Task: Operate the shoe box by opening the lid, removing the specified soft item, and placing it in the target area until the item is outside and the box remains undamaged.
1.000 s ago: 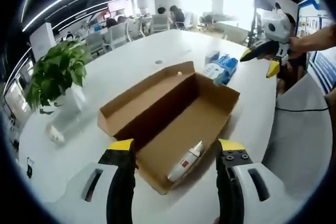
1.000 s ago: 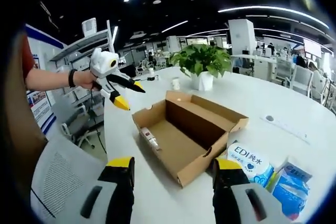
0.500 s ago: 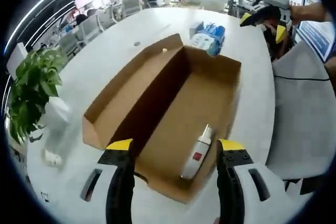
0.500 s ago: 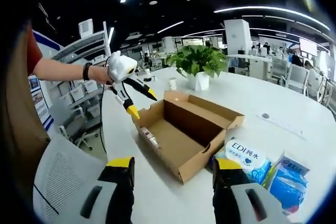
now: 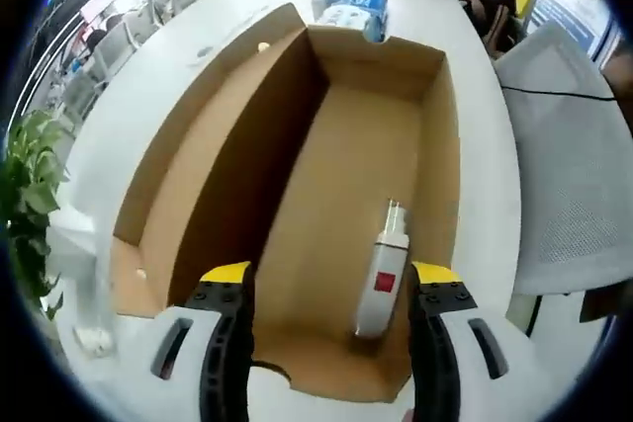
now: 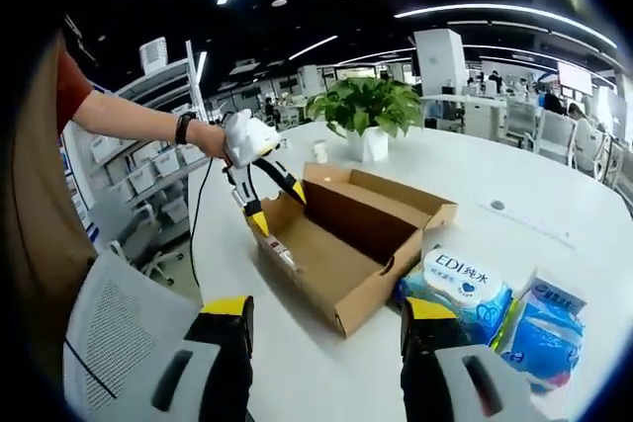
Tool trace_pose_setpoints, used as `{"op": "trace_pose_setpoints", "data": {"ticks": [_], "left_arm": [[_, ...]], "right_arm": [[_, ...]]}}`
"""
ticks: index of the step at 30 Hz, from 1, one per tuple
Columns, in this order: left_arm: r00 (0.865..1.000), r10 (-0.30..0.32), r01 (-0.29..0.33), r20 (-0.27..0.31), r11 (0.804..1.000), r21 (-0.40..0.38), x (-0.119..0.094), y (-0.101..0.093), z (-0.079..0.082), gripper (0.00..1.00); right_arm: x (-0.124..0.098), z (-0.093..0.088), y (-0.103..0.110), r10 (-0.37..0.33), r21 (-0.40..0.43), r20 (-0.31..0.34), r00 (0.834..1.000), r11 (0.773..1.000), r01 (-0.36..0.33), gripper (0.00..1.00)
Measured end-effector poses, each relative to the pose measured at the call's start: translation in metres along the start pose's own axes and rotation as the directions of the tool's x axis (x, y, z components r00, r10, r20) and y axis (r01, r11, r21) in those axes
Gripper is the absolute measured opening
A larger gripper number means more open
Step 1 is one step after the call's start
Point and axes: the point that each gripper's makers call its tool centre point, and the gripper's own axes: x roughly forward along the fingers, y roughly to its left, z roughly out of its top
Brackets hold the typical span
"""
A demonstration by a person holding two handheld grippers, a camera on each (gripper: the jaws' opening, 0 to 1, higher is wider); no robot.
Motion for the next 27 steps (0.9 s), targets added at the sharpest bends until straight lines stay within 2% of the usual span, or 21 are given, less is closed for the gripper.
{"op": "trace_pose_setpoints", "data": {"ticks": [9,12,17,20,27], "left_arm": [[0.998,-0.046,0.049,-0.045,0.997,0.064,0.017,-0.007,-0.005,0.61],[0.997,-0.04,0.048,-0.071,0.993,0.106,0.022,-0.01,-0.01,0.6],[0.997,-0.054,0.06,-0.063,0.993,0.097,0.021,-0.011,-0.011,0.62],[0.998,-0.039,0.044,-0.054,0.995,0.085,0.02,-0.005,-0.012,0.65],[0.999,0.007,-0.002,-0.04,0.995,0.104,0.015,0.002,-0.009,0.63]], "right_arm": [[-0.003,-0.01,-0.003,-0.013,0.024,-0.017,1.0,1.0,0.013,0.58],[-0.005,-0.013,-0.004,-0.022,0.03,-0.023,1.0,0.999,0.022,0.58],[-0.006,-0.017,-0.004,-0.029,0.042,-0.024,0.999,0.999,0.03,0.57],[-0.005,-0.018,-0.003,-0.031,0.048,-0.026,0.999,0.998,0.032,0.57],[-0.004,-0.018,0.0,-0.033,0.057,-0.021,0.999,0.998,0.035,0.57]]}}
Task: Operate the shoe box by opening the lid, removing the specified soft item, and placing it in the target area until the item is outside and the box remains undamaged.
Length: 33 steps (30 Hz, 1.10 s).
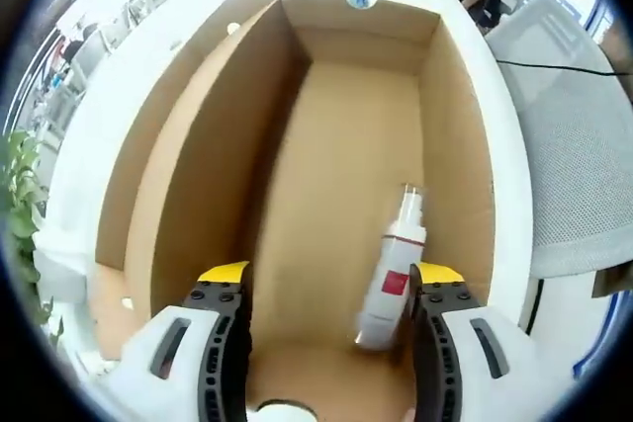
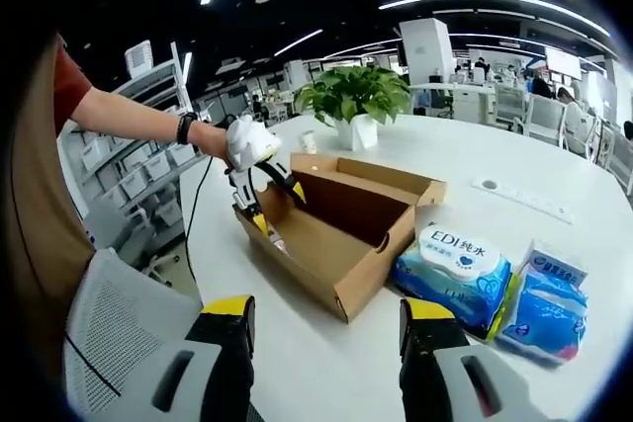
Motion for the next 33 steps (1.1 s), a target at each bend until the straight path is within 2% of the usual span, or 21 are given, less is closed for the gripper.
{"op": "trace_pose_setpoints", "data": {"ticks": [5,10,14,17,20,24,25,26,28,30,31,32,33], "left_arm": [[1.0,-0.018,0.019,-0.001,0.999,0.026,-0.002,-0.006,-0.004,0.62],[0.999,-0.013,0.016,-0.049,0.998,0.056,0.006,-0.012,-0.018,0.57],[0.999,-0.012,0.013,-0.033,0.999,0.05,0.009,-0.013,-0.012,0.56],[0.999,-0.019,0.021,-0.027,0.997,0.078,0.013,-0.017,-0.009,0.48],[0.999,-0.04,0.042,-0.02,0.991,0.126,0.018,-0.023,-0.004,0.41],[0.998,-0.046,0.054,-0.043,0.976,0.209,0.027,-0.029,-0.005,0.28],[0.999,-0.025,0.037,-0.048,0.967,0.254,0.029,-0.026,-0.005,0.28],[0.998,-0.021,0.035,-0.055,0.964,0.262,0.03,-0.026,-0.006,0.27],[0.998,-0.029,0.042,-0.052,0.963,0.266,0.029,-0.027,-0.004,0.26],[1.0,-0.016,0.021,-0.018,0.961,0.276,0.029,-0.025,0.0,0.24],[1.0,-0.01,0.015,-0.019,0.963,0.268,0.029,-0.024,-0.001,0.21],[1.0,-0.002,-0.004,0.025,0.966,0.257,0.028,-0.022,0.006,0.21],[1.0,0.013,-0.015,0.012,0.972,0.234,0.026,-0.02,0.003,0.21]], "right_arm": [[0.0,0.0,0.001,-0.001,0.002,0.002,1.0,1.0,0.001,0.57],[0.0,-0.004,0.0,-0.01,0.015,-0.002,1.0,1.0,0.01,0.57],[0.003,-0.008,0.002,-0.008,0.02,-0.007,1.0,1.0,0.008,0.57],[0.004,-0.01,0.004,-0.004,0.019,-0.012,1.0,1.0,0.005,0.56],[0.004,-0.01,0.004,-0.006,0.023,-0.013,1.0,1.0,0.006,0.56],[0.005,-0.011,0.003,-0.013,0.041,-0.012,1.0,0.999,0.014,0.55],[0.005,-0.012,0.003,-0.015,0.045,-0.011,1.0,0.999,0.016,0.55],[0.005,-0.011,0.004,-0.017,0.052,-0.008,1.0,0.999,0.017,0.55],[0.005,-0.012,0.006,-0.017,0.059,-0.006,1.0,0.998,0.017,0.54],[0.006,-0.013,0.008,-0.015,0.06,-0.006,1.0,0.998,0.015,0.54],[0.007,-0.015,0.009,-0.014,0.059,-0.012,1.0,0.998,0.014,0.54],[0.008,-0.017,0.01,-0.016,0.054,-0.022,1.0,0.998,0.017,0.54],[0.01,-0.021,0.01,-0.018,0.052,-0.032,0.999,0.998,0.02,0.54]]}}
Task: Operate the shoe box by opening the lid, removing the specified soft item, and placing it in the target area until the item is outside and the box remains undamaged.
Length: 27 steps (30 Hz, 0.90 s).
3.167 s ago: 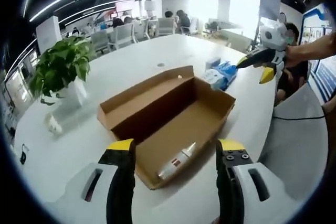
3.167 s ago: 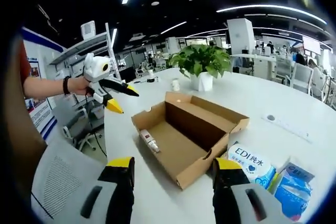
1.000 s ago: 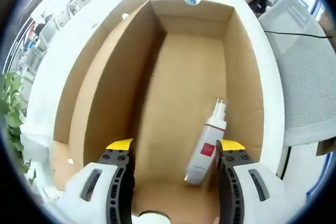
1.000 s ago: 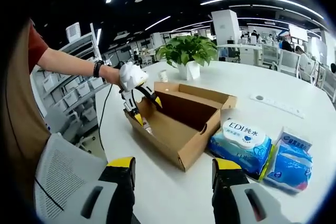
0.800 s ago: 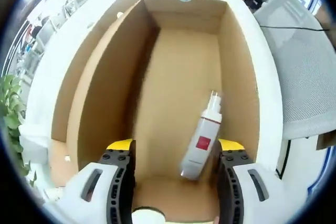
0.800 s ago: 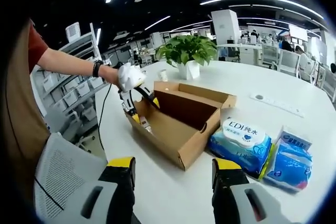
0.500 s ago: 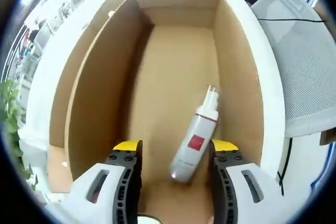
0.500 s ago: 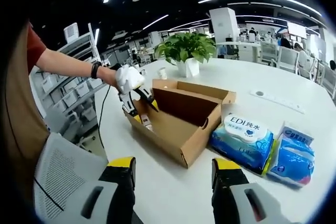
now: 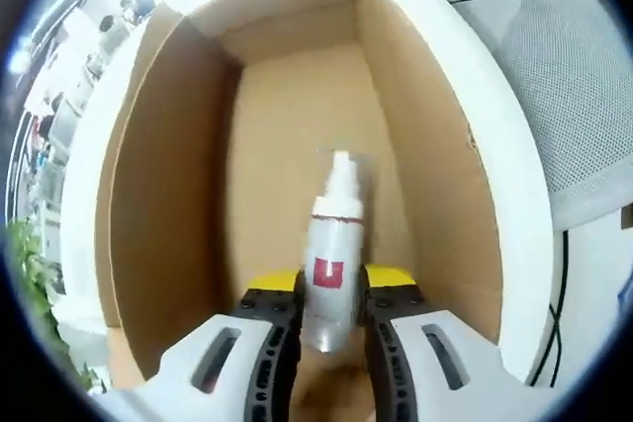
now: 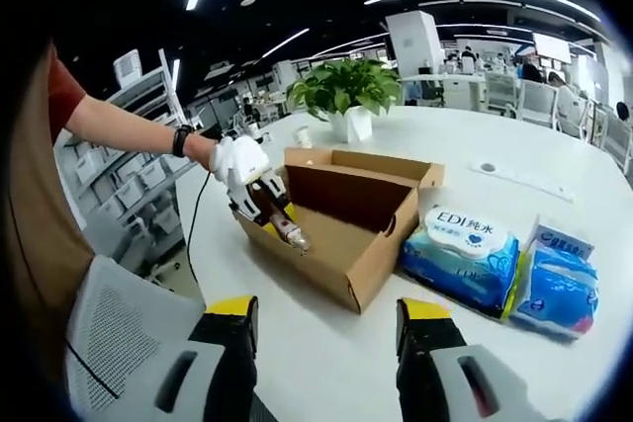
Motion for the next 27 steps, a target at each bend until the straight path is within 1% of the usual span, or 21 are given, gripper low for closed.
{"op": "trace_pose_setpoints", "data": {"ticks": [3,6,9,13,16,20,27], "left_arm": [[0.999,0.026,-0.026,0.019,1.0,0.004,-0.004,0.001,0.003,0.2],[0.999,0.035,-0.035,0.024,0.999,0.018,-0.007,-0.002,0.004,0.2],[0.998,0.054,-0.055,0.03,0.998,0.028,-0.013,0.0,0.006,0.2],[0.995,0.079,-0.08,0.054,0.997,0.011,-0.021,0.003,0.012,0.2],[0.992,0.102,-0.103,0.074,0.994,0.018,-0.029,0.004,0.019,0.2],[0.985,0.133,-0.137,0.113,0.99,0.031,-0.04,0.005,0.034,0.2],[0.975,0.16,-0.171,0.154,0.983,0.063,-0.054,0.004,0.054,0.2]], "right_arm": [[0.003,-0.002,0.004,0.009,0.024,0.002,1.0,1.0,-0.009,0.53],[0.008,-0.003,0.009,0.018,0.024,-0.005,1.0,1.0,-0.018,0.53],[0.013,0.002,0.012,0.034,0.041,0.001,0.999,0.999,-0.034,0.53],[0.018,0.009,0.015,0.048,0.076,0.018,0.999,0.996,-0.049,0.52],[0.024,0.018,0.018,0.067,0.13,0.047,0.997,0.989,-0.072,0.51],[0.03,0.032,0.022,0.089,0.194,0.087,0.992,0.975,-0.105,0.51],[0.041,0.043,0.024,0.111,0.228,0.098,0.989,0.965,-0.131,0.51]]}}
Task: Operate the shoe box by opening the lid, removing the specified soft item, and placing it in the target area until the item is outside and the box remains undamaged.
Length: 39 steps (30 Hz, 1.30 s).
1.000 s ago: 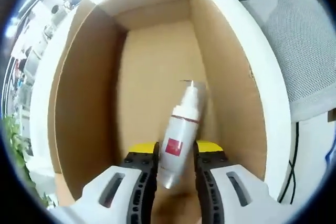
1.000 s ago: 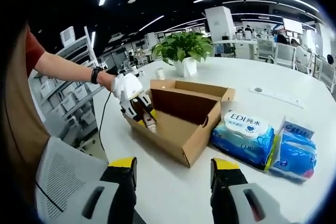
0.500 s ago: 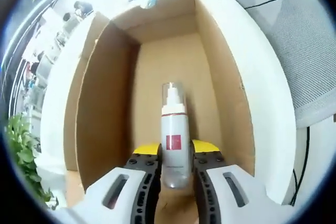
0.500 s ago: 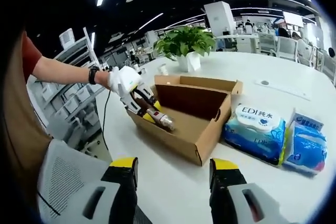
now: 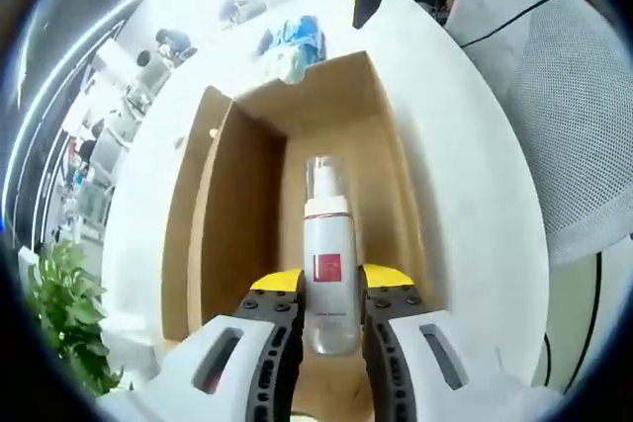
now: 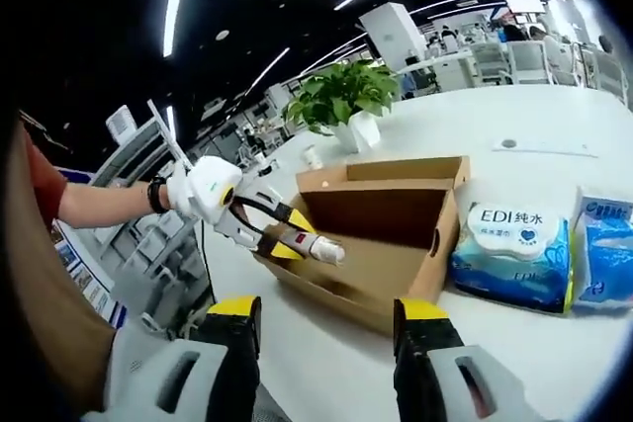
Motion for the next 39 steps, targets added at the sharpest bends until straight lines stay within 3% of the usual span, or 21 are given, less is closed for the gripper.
{"op": "trace_pose_setpoints", "data": {"ticks": [15,22,32,39], "left_arm": [[0.992,0.03,-0.036,0.123,0.999,0.041,-0.012,-0.003,0.067,0.2],[0.986,0.027,-0.043,0.167,0.995,0.092,-0.011,-0.009,0.088,0.2],[0.981,0.015,-0.041,0.193,0.99,0.131,-0.011,-0.019,0.107,0.2],[0.983,0.015,-0.043,0.185,0.988,0.147,-0.011,-0.024,0.108,0.2]], "right_arm": [[0.019,0.01,0.002,0.027,0.074,-0.007,1.0,0.997,-0.026,0.51],[0.023,0.011,0.006,0.066,0.148,-0.011,0.998,0.987,-0.064,0.51],[0.026,0.01,0.009,0.104,0.228,-0.004,0.995,0.968,-0.1,0.46],[0.021,0.005,0.005,0.097,0.302,0.013,0.995,0.948,-0.096,0.31]]}}
